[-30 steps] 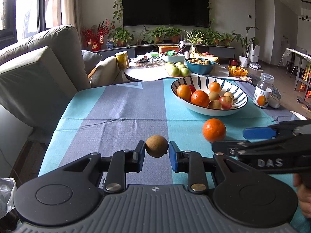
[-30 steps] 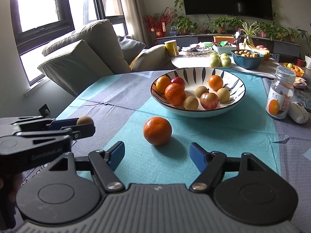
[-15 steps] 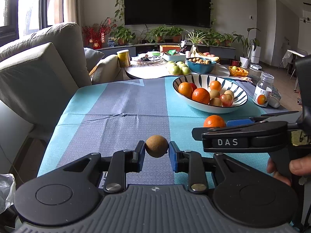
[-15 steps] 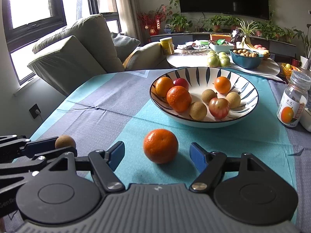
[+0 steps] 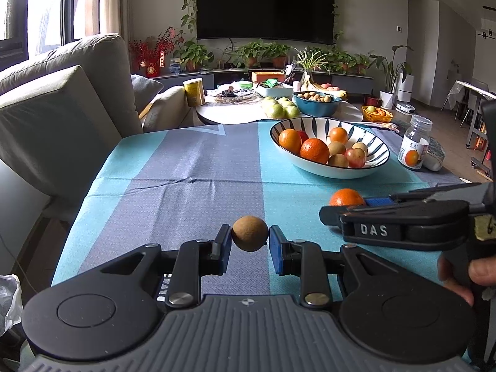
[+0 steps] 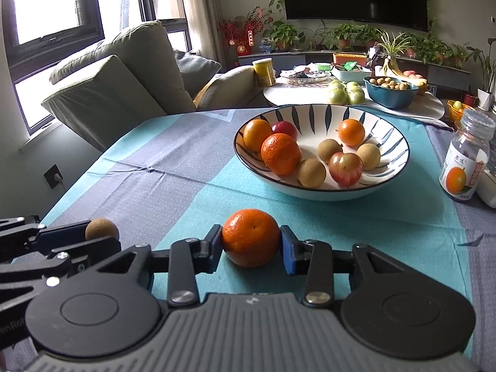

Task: Organize fruits
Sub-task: 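Grasp the large orange with the right gripper while the left gripper holds the kiwi, then carry the kiwi and large orange in both grippers over the striped bowl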

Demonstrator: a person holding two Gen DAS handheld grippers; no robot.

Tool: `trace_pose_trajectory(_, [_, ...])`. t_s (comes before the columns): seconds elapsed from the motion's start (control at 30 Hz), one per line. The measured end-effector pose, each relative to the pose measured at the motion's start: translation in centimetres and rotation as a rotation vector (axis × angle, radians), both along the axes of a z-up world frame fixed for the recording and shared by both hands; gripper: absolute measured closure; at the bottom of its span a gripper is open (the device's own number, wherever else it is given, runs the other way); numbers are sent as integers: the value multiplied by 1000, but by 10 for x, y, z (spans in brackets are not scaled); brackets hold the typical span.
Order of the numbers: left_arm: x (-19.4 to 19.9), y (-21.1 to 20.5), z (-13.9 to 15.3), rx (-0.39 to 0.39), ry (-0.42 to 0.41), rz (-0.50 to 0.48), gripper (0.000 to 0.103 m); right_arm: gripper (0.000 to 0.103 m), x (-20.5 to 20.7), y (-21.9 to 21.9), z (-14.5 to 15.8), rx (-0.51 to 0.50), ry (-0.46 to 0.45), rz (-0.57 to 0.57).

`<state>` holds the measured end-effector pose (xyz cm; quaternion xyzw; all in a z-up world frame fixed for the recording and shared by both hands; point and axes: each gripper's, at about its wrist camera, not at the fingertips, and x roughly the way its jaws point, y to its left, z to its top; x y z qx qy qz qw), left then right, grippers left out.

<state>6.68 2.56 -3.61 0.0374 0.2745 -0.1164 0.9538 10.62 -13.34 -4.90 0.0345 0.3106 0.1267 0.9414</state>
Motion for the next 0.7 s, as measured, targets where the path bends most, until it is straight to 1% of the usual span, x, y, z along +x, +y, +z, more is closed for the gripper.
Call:
trace_pose_trajectory(0.2, [-8, -5, 3, 2, -8, -9, 78, 25, -24, -13, 1, 10, 14, 12])
trace_pose_trajectory(0.37, [-14, -12, 6, 4, -10, -25, 78, 25, -38, -27, 3, 29, 19, -12])
trace_pose_trajectory(0.7, [-26, -25, 16, 21, -27, -47, 78, 25, -47, -41, 11, 75, -16, -33])
